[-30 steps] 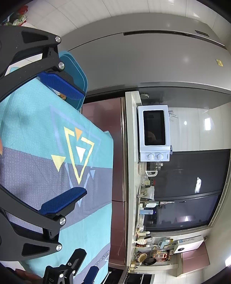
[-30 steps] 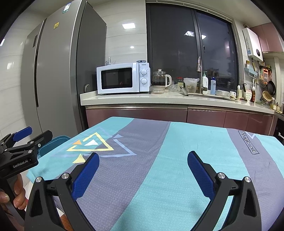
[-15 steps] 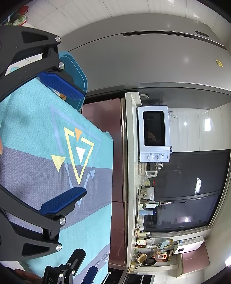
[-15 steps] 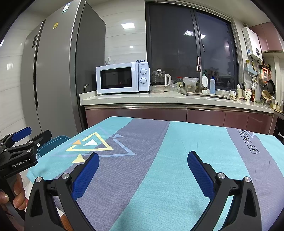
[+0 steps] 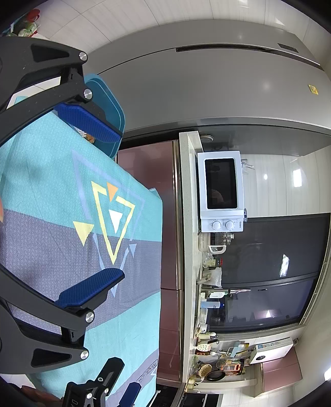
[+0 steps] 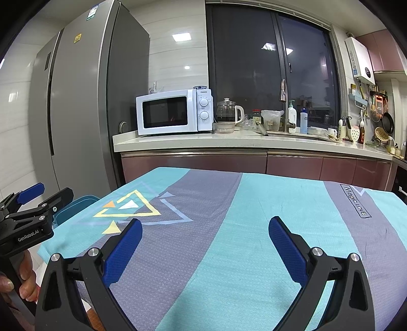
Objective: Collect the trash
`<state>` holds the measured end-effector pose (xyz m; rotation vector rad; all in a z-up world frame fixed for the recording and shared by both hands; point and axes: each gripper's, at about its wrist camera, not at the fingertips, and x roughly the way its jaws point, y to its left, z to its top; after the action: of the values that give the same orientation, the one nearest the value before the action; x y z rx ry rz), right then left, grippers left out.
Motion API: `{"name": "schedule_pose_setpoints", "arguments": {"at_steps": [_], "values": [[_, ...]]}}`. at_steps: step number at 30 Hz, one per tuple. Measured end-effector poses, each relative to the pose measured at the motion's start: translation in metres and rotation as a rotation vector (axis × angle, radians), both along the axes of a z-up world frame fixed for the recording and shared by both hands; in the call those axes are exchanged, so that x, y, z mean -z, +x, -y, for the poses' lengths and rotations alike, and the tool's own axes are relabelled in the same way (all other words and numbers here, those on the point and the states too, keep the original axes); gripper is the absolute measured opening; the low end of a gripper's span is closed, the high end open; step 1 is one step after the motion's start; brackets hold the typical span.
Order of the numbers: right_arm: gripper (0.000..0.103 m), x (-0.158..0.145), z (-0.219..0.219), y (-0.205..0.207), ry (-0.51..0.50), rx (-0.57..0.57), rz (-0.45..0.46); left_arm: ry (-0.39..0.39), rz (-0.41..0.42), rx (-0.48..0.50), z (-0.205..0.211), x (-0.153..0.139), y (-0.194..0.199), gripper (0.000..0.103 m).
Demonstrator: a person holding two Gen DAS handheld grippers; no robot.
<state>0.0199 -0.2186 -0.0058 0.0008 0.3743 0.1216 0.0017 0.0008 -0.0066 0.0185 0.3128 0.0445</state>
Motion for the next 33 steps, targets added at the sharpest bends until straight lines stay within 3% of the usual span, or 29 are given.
{"name": "schedule_pose_setpoints", "arguments": {"at_steps": [33], "values": [[0.096, -0.003, 0.003, 0.000, 0.007, 0.017, 0.005, 0.014, -0.008, 0.020, 0.006, 0.000, 0.012, 0.097]]}}
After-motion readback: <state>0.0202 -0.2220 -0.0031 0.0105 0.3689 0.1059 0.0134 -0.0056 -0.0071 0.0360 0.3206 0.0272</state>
